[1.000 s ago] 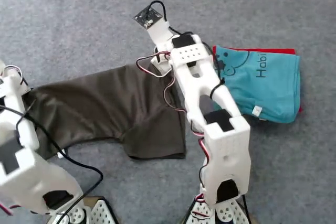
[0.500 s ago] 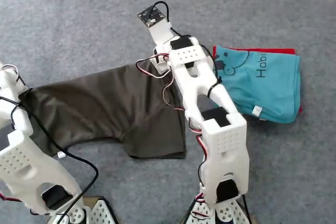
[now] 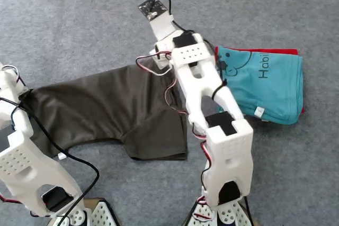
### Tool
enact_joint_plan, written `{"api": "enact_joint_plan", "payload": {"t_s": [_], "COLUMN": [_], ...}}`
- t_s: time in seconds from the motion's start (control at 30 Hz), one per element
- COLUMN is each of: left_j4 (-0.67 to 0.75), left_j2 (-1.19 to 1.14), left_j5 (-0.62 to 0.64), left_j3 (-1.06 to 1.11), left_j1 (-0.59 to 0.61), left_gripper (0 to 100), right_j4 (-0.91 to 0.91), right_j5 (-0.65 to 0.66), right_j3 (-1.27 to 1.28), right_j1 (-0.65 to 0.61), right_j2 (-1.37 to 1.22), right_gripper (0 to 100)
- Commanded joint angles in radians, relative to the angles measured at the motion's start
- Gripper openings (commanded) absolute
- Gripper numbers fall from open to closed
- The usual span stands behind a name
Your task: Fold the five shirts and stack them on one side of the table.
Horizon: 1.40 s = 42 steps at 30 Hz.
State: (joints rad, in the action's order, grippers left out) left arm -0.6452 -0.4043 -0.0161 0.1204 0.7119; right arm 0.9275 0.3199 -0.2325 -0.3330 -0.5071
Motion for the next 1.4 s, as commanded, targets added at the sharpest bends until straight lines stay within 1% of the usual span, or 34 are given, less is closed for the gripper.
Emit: {"api": "enact_joint_plan", "payload": {"t_s": [0.0, 0.13, 0.27, 0.4, 0.57, 0.77, 0.87, 0.93, 1.2, 1.37], "left_j4": [-0.006, -0.006, -0.012, -0.106, -0.193, -0.190, -0.192, -0.209, -0.397, -0.448], "left_j2": [0.012, 0.012, 0.018, 0.015, 0.011, 0.006, -0.043, -0.081, -0.267, -0.325], "left_j5": [0.009, 0.009, 0.009, 0.009, 0.009, 0.009, 0.009, 0.009, 0.009, 0.009], "left_j3": [-0.050, -0.050, -0.050, -0.108, -0.171, -0.165, -0.179, -0.219, -0.499, -0.590], "left_j1": [0.004, 0.004, 0.002, -0.002, -0.002, -0.002, -0.002, -0.002, 0.007, 0.008], "left_gripper": [3, 3, 3, 3, 3, 3, 3, 3, 3, 3], "right_j4": [-0.008, -0.048, -0.040, -0.020, 0.129, 0.315, 0.388, 0.428, 0.542, 0.568], "right_j5": [-0.005, -0.005, -0.006, -0.006, -0.011, -0.012, -0.012, -0.012, -0.012, -0.012], "right_j3": [-0.004, -0.005, -0.045, -0.111, -0.317, -0.601, -0.708, -0.765, -0.937, -0.998], "right_j1": [-0.034, -0.034, -0.035, -0.020, 0.026, 0.052, 0.057, 0.058, 0.091, 0.091], "right_j2": [0.053, -0.007, -0.059, -0.151, -0.294, -0.441, -0.490, -0.516, -0.593, -0.619], "right_gripper": [1.5, 1.5, 1.5, 1.5, 1.5, 1.5, 1.5, 1.5, 1.4, 1.4]}}
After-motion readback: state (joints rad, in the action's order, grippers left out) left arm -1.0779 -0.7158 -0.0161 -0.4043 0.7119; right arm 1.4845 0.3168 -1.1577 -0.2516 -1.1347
